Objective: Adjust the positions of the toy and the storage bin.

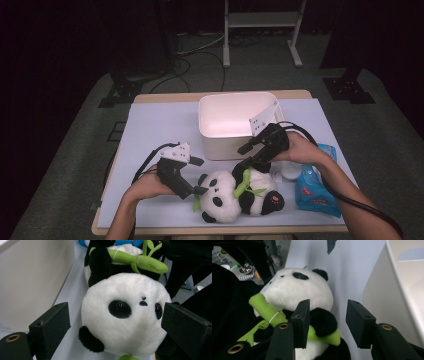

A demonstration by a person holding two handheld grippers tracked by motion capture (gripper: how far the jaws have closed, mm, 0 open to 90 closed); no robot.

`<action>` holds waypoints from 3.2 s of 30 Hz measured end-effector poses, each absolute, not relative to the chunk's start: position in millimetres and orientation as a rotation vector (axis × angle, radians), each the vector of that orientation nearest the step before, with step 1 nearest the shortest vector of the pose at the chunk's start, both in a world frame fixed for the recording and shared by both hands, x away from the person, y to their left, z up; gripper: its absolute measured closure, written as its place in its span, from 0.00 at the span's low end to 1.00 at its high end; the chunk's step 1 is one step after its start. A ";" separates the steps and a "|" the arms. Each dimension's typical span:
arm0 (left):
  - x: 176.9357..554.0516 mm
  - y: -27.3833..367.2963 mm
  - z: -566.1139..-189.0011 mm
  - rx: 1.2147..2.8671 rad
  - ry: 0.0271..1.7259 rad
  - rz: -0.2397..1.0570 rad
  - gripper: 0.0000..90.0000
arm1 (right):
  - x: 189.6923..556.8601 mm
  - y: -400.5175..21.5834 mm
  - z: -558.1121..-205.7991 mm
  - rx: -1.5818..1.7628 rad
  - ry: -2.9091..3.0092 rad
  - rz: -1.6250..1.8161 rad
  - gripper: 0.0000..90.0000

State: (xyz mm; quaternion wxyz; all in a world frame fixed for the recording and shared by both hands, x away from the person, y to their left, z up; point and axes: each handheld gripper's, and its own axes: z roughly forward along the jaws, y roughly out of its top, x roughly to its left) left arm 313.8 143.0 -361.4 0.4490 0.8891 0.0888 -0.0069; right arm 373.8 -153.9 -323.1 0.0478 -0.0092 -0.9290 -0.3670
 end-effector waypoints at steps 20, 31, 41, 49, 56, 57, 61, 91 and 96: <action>314.0 144.3 -360.2 2.196 0.216 -0.014 0.08 | 364.6 -148.6 -335.0 -0.009 -2.843 -1.067 0.57; 314.0 145.0 -360.5 2.200 0.212 -0.016 0.08 | 366.0 -136.6 -346.5 0.009 -2.869 -0.993 0.58; 313.1 148.7 -359.2 2.192 0.222 -0.012 0.08 | 363.4 -133.8 -351.2 -0.009 -2.880 -0.938 0.59; 313.5 148.0 -359.4 2.193 0.218 -0.012 0.08 | 365.5 -135.7 -349.7 -0.064 -2.862 -0.904 0.61; 312.8 148.9 -359.2 2.193 0.222 -0.012 0.08 | 359.8 -138.2 -354.2 -0.074 -2.860 -0.909 0.75; 312.7 149.0 -359.1 2.191 0.223 -0.011 0.08 | 359.0 -138.2 -353.8 -0.068 -2.861 -0.907 0.77; 313.1 150.4 -358.4 2.191 0.224 -0.007 0.08 | 355.6 -137.4 -351.5 -0.061 -2.871 -0.897 0.82; 313.2 157.6 -355.1 2.176 0.237 0.018 0.08 | 345.1 -152.3 -331.3 -0.109 -2.853 -1.024 0.86; 313.3 160.7 -353.9 2.165 0.243 0.028 0.08 | 342.4 -156.1 -324.9 -0.123 -2.858 -1.040 0.86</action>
